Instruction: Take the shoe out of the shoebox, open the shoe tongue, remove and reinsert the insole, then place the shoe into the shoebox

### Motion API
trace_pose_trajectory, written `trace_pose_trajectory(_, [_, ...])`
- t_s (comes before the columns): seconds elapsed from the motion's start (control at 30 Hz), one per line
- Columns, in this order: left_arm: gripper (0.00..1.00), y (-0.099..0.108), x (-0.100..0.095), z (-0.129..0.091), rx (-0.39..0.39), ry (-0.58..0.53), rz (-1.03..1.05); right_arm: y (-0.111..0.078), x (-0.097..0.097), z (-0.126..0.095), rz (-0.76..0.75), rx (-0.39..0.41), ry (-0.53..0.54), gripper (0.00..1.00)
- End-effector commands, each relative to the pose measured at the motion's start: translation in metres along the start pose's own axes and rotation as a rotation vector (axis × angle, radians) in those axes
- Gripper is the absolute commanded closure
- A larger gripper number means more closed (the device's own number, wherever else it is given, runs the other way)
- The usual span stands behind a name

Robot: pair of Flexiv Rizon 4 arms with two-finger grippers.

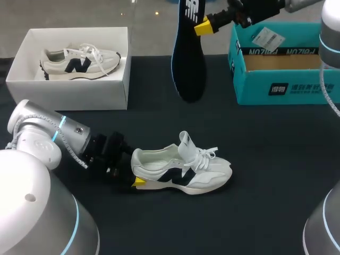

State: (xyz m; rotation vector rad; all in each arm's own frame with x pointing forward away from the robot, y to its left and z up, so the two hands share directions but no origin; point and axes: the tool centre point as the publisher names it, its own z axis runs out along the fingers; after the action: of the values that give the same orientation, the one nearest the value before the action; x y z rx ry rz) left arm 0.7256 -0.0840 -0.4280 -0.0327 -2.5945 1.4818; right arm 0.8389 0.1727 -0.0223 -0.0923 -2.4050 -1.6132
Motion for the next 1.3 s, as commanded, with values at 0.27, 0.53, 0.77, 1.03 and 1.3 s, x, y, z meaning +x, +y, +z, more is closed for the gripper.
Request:
trace_pose_trajectory(0.27, [1.0,0.002,-0.001,0.003,-0.003,0.002,0.0,0.024,0.053,0.007,0.076,0.031,-0.007,1.0])
trace_pose_trajectory(0.53, [1.0,0.002,-0.001,0.003,-0.003,0.002,0.0,0.033,0.101,0.018,0.092,0.043,-0.101,1.0])
trace_pose_trajectory(0.77, [1.0,0.002,-0.001,0.003,-0.003,0.002,0.0,0.027,0.124,0.011,0.123,0.042,-0.138,1.0])
trace_pose_trajectory(1.03, [1.0,0.002,-0.001,0.003,-0.003,0.002,0.0,0.021,0.147,-0.003,0.173,0.07,-0.155,1.0])
trace_pose_trajectory(1.3, [1.0,0.002,-0.001,0.003,-0.003,0.002,0.0,0.015,0.171,-0.017,0.211,0.073,-0.183,1.0])
